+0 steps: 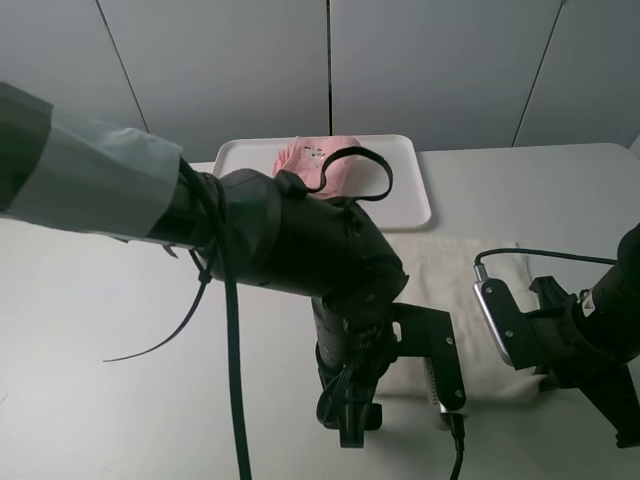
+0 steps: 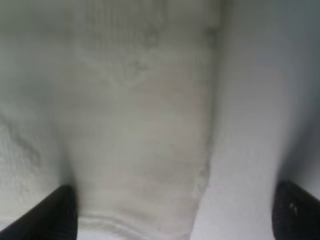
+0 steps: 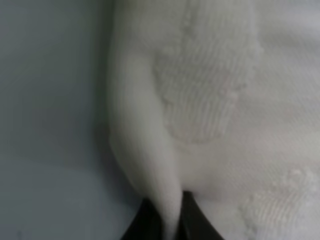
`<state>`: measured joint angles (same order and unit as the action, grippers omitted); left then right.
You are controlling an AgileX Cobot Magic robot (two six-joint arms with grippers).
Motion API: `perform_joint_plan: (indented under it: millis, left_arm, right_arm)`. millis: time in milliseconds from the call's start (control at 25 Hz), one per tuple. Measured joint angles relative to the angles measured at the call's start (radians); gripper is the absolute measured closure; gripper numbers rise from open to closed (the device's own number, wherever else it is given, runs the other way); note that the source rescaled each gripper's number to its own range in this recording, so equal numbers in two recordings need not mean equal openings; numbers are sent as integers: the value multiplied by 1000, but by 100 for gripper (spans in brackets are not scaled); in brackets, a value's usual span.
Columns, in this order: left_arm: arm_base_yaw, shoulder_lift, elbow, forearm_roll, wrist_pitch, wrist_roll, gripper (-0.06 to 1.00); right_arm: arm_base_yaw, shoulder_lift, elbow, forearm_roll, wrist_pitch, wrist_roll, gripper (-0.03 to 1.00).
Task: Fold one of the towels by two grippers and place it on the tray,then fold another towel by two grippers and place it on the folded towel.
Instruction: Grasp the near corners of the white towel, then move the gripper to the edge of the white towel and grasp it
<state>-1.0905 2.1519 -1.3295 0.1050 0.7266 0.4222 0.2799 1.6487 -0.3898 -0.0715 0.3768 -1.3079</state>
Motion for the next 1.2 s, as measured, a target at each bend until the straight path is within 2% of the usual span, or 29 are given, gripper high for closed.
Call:
perform_joint_plan:
  millis: [240,640,680,760,960,1000,1080,1200]
  left_arm:
    - [0,56,-89,0,124,26,-5]
    - [0,59,-98,-2,148,43,-5]
    - [0,59,-98,-2,144,43,-1]
    - [0,59,-98,-2,140,43,13]
    - [0,59,-98,10,112,9,79]
    - [0,59,-98,17,107,-3,89]
    - [0,59,-98,23,105,-21,93]
    - [0,59,-98,25,105,-28,94]
  right_arm:
    - [0,0,0,9,2,0,96]
    - [0,0,0,11,2,0,96]
    - [0,0,0,11,2,0,96]
    - [0,0,0,11,2,0,96]
    - [0,0,0,11,2,0,96]
    - [0,0,0,11,2,0,96]
    - [0,0,0,11,2,0,96]
    - [0,0,0,11,2,6,96]
